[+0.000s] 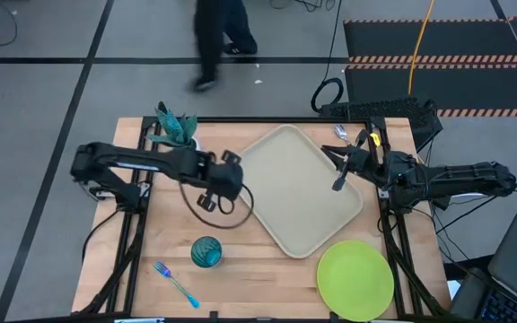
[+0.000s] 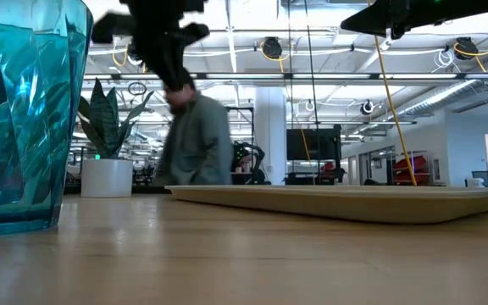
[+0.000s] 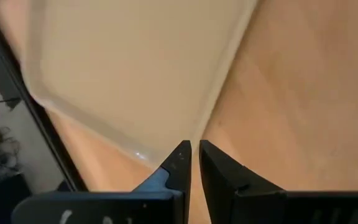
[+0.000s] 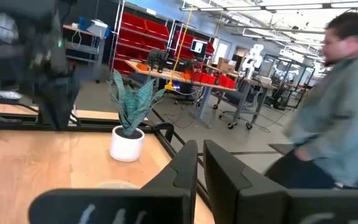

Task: Pick and place plate/cup/fork/spoon on tray
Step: Adjust the white food tray to the center of the table

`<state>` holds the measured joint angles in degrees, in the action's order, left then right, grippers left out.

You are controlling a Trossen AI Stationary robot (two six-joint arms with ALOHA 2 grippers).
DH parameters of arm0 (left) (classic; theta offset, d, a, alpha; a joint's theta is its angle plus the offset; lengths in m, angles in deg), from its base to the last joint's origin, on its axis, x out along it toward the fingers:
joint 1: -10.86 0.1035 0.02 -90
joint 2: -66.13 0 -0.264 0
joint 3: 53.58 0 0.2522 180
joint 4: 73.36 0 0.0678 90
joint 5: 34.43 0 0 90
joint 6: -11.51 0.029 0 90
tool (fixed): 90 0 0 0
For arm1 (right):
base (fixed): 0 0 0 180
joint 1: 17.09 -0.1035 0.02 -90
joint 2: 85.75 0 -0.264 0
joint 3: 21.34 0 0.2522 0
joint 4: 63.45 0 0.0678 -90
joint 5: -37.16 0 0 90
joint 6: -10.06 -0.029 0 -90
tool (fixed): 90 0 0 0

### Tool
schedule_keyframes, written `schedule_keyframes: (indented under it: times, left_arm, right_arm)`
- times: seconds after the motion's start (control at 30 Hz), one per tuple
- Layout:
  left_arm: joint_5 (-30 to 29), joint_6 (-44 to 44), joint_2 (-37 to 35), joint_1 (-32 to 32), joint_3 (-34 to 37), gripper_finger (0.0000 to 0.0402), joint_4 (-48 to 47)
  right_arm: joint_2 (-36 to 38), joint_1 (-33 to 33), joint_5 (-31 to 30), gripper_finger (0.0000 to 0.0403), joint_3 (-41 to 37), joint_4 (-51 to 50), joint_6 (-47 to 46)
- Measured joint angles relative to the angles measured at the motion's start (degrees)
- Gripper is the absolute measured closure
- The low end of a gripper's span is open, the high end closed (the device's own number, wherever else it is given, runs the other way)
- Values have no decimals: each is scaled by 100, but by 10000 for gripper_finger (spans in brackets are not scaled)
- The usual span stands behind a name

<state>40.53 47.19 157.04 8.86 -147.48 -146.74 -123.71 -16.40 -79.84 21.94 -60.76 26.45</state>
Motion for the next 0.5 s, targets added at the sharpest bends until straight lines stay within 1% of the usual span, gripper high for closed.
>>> schedule_keyframes:
  times: [0.1, 0.2, 0.37, 0.47, 0.5]
  left_arm:
    - [-385, 423, 335, 2, 0, 360, -36]
    - [-479, 812, 598, 47, 0, 338, 14]
    - [-500, 1041, 906, 222, 0, 274, 157]
    - [-477, 1000, 987, 348, 0, 234, 321]
    - [-380, 947, 1008, 394, 0, 222, 362]
  right_arm:
    - [0, 0, -1, 383, 0, -2, 90]
    - [0, 0, 0, 383, 0, -2, 126]
    - [0, 0, 0, 383, 0, -2, 229]
    - [0, 0, 0, 383, 0, -2, 287]
    - [0, 0, 0, 383, 0, -2, 299]
